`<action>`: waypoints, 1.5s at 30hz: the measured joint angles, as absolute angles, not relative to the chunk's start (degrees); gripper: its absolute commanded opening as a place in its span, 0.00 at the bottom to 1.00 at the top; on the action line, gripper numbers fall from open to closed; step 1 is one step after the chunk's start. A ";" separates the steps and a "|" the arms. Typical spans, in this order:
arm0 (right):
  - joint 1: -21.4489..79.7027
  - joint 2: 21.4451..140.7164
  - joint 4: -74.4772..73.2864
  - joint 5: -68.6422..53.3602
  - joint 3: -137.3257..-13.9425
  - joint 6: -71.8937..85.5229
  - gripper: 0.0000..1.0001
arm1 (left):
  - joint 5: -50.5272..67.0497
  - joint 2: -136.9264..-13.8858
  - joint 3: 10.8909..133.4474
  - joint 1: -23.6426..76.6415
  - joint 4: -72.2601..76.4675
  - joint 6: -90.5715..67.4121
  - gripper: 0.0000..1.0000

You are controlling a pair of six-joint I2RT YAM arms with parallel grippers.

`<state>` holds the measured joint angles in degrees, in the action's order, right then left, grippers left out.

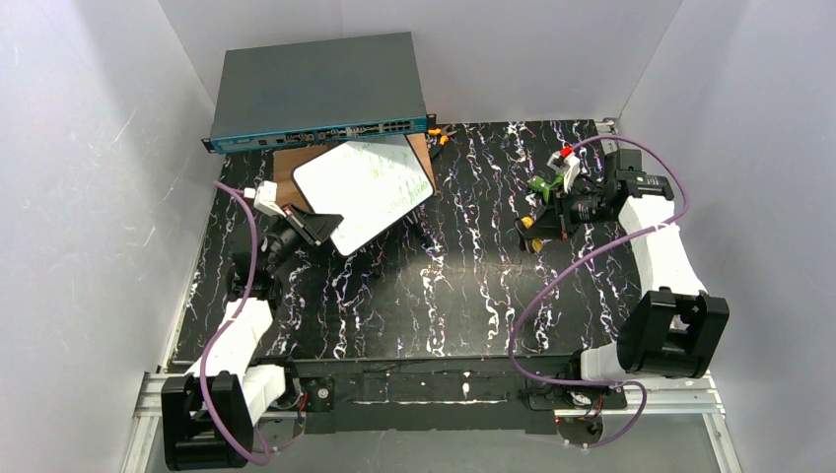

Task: Erase the whiteboard
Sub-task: Pick up the whiteboard from the whiteboard stand.

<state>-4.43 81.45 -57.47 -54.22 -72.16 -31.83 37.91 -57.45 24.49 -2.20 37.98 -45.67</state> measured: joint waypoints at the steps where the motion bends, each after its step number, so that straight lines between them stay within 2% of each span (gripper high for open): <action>1: -4.43 80.97 -57.78 -54.24 -72.16 -31.97 0.02 | 37.91 -56.95 24.49 -2.20 37.65 -45.84 0.00; 21: -4.43 74.19 -63.22 -55.96 -69.89 -36.84 0.01 | 42.78 -47.20 24.49 0.32 24.73 -48.05 0.00; 34: -3.49 66.65 -67.70 -57.01 -70.41 -39.68 0.01 | 33.17 -45.04 24.49 26.15 20.03 -45.91 0.00; 45: 1.85 65.56 -68.60 -56.05 -73.08 -39.66 0.01 | 19.75 -54.54 24.49 40.12 23.62 -42.19 0.00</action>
<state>1.85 65.56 -68.60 -56.05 -73.08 -39.66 19.75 -54.54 24.49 40.12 23.62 -42.19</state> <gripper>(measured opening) 0.086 0.043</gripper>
